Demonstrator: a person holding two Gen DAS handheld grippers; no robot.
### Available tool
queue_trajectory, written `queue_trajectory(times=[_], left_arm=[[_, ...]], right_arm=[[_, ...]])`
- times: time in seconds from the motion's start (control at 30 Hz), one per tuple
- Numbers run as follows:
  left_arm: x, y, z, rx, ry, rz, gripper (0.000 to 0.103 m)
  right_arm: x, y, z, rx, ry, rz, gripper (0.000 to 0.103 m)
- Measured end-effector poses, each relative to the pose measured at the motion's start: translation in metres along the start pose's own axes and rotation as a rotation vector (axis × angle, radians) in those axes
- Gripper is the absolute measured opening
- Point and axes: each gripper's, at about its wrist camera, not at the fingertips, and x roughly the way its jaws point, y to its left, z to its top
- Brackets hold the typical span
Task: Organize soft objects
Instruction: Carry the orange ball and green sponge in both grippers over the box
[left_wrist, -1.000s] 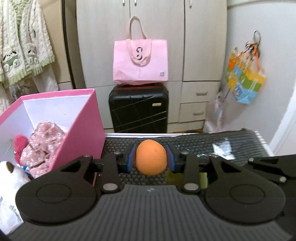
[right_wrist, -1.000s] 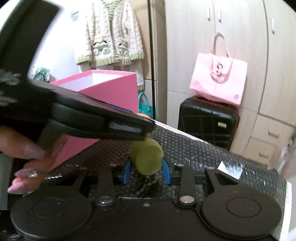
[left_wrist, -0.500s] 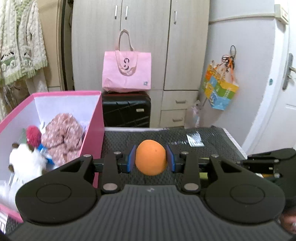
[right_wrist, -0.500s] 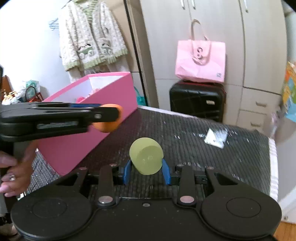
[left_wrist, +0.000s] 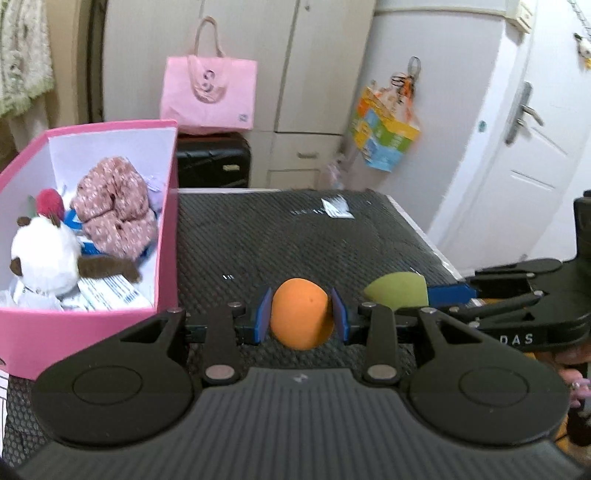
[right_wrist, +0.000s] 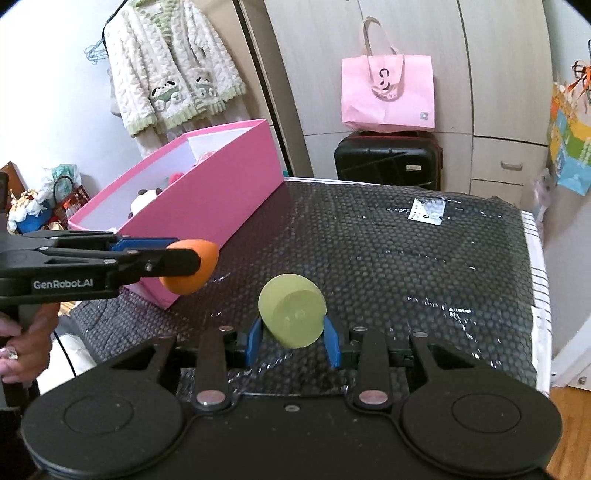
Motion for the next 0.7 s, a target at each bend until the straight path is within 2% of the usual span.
queue_trajectory(times=[0.13, 0.33, 0.7], left_arm=[[-0.018, 0.005, -0.011, 0.013, 0.022, -0.045, 0.034], [-0.048, 0.018, -0.028, 0.022, 0.044, -0.03, 0.034], [-0.082, 0.055, -0.044, 0.034, 0.117, 0.046, 0.034]], right_arm=[[-0.013, 0.013, -0.007, -0.015, 0.007, -0.016, 0.04], [-0.026, 0.034, -0.023, -0.029, 0.025, -0.008, 0.041], [-0.025, 0.063, -0.034, -0.021, 0.091, 0.132, 0.041]])
